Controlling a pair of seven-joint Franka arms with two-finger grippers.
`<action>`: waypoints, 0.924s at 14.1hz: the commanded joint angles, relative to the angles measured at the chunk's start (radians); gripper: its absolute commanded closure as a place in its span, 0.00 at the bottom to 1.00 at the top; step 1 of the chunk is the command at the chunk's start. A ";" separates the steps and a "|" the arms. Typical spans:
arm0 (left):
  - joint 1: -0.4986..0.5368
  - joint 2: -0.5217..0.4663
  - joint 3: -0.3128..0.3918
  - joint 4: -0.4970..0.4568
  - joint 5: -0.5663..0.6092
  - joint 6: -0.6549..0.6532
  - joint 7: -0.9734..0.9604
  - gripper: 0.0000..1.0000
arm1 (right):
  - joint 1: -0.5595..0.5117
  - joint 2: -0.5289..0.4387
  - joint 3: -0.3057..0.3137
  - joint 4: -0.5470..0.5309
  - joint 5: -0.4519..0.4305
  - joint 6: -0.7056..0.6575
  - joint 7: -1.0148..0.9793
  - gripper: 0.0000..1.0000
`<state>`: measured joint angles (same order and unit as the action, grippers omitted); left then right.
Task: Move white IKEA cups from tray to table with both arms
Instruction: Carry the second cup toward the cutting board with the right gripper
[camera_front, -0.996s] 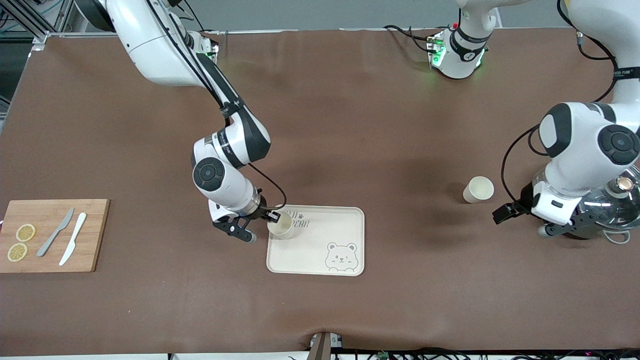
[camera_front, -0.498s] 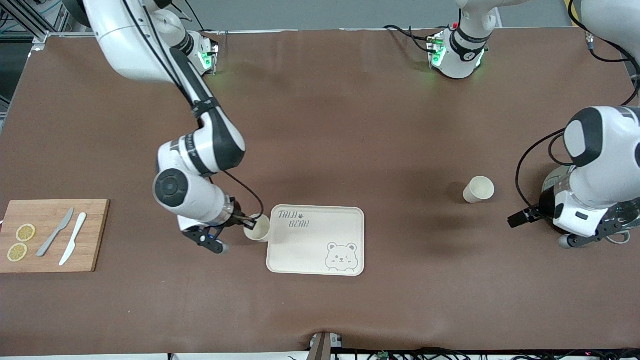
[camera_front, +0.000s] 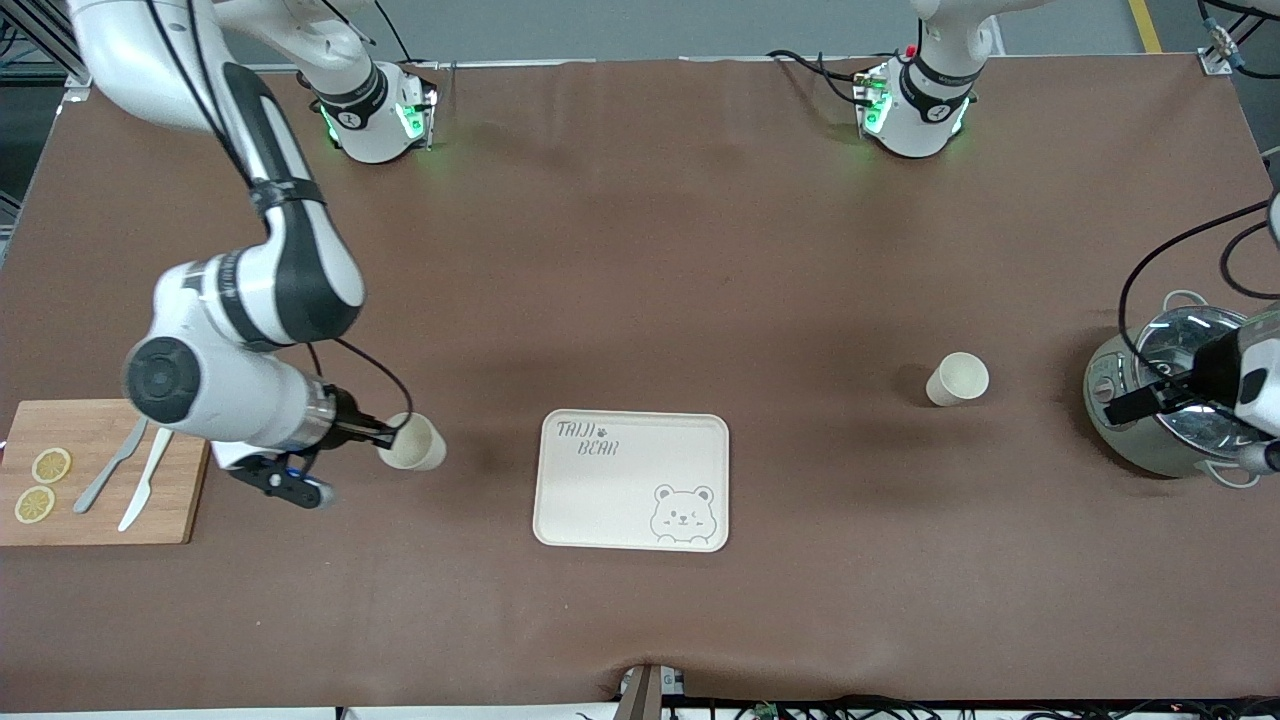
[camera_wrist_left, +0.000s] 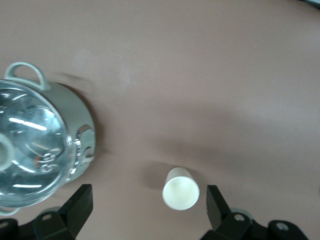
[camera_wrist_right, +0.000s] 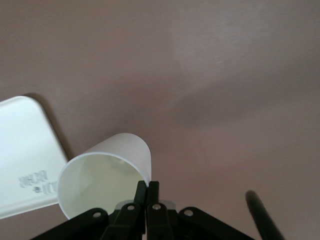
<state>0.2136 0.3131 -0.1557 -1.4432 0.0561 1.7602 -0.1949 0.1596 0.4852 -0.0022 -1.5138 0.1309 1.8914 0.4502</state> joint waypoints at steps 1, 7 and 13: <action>0.003 -0.077 -0.001 -0.003 -0.004 -0.059 0.025 0.00 | -0.092 -0.121 0.021 -0.188 -0.011 0.020 -0.123 1.00; 0.003 -0.221 -0.004 -0.022 -0.019 -0.174 0.032 0.00 | -0.297 -0.168 0.021 -0.318 -0.011 0.057 -0.476 1.00; 0.000 -0.250 -0.013 0.023 -0.004 -0.186 0.029 0.00 | -0.412 -0.162 0.021 -0.439 -0.011 0.172 -0.646 1.00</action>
<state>0.2106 0.0743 -0.1631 -1.4345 0.0550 1.5808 -0.1796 -0.2000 0.3509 -0.0041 -1.8775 0.1293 2.0084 -0.1304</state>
